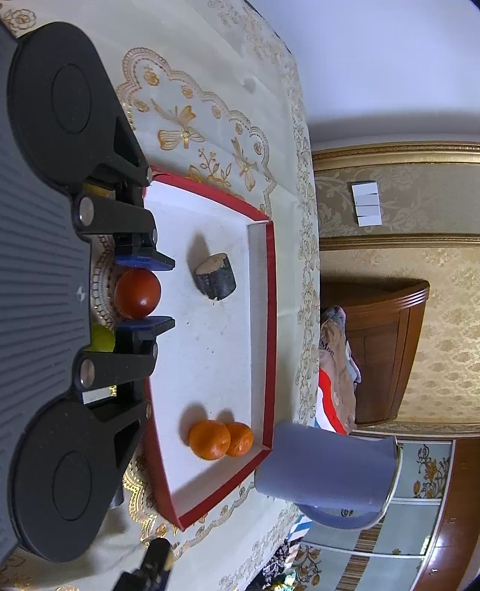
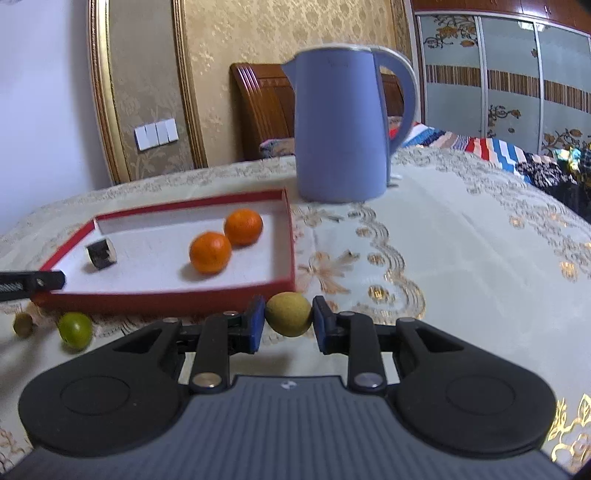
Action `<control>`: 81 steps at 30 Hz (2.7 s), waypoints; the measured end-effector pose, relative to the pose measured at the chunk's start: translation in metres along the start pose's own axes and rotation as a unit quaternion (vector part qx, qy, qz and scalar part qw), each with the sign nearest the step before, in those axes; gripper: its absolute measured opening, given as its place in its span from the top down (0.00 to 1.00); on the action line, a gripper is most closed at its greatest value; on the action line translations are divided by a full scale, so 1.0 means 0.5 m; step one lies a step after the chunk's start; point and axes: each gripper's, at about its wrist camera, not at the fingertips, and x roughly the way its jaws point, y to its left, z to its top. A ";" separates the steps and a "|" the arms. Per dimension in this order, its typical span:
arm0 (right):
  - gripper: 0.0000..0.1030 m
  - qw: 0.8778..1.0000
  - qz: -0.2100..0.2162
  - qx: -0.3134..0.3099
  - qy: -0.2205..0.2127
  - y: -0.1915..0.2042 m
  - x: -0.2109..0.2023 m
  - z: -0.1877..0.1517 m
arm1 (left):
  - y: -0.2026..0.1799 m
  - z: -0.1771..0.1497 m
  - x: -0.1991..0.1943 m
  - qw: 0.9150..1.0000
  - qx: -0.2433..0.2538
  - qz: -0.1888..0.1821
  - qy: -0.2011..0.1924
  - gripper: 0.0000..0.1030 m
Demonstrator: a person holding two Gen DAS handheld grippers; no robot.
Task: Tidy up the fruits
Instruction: 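Carry the red tomato and yellow-green fruit into the red lid with both grippers, then open both grippers to release the tomato and yellow-green fruit in the lid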
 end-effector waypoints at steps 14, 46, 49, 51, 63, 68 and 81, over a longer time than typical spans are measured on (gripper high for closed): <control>0.74 0.998 0.031 -0.046 -0.009 0.107 0.055 0.060 | -0.009 0.019 0.050 1.000 0.004 0.025 -0.002 0.75; 0.74 0.993 0.022 -0.066 0.093 0.179 0.221 0.065 | 0.000 0.021 0.147 0.997 0.000 0.067 0.027 0.75; 0.74 0.994 0.008 -0.066 0.091 0.176 0.238 0.075 | 0.001 0.022 0.154 0.997 -0.003 0.076 0.022 0.75; 0.74 0.994 0.005 -0.058 0.092 0.170 0.248 0.081 | -0.001 0.023 0.160 0.996 0.001 0.084 0.017 0.75; 0.73 0.994 0.003 -0.058 0.091 0.166 0.252 0.083 | 0.009 0.026 0.171 0.996 -0.008 0.084 0.007 0.75; 0.64 0.994 0.002 -0.055 0.089 0.165 0.251 0.082 | 0.008 0.024 0.171 0.996 -0.007 0.086 0.004 0.73; 0.30 0.996 -0.008 -0.058 0.061 0.163 0.219 0.073 | 0.005 0.020 0.162 0.996 -0.007 0.089 -0.009 0.18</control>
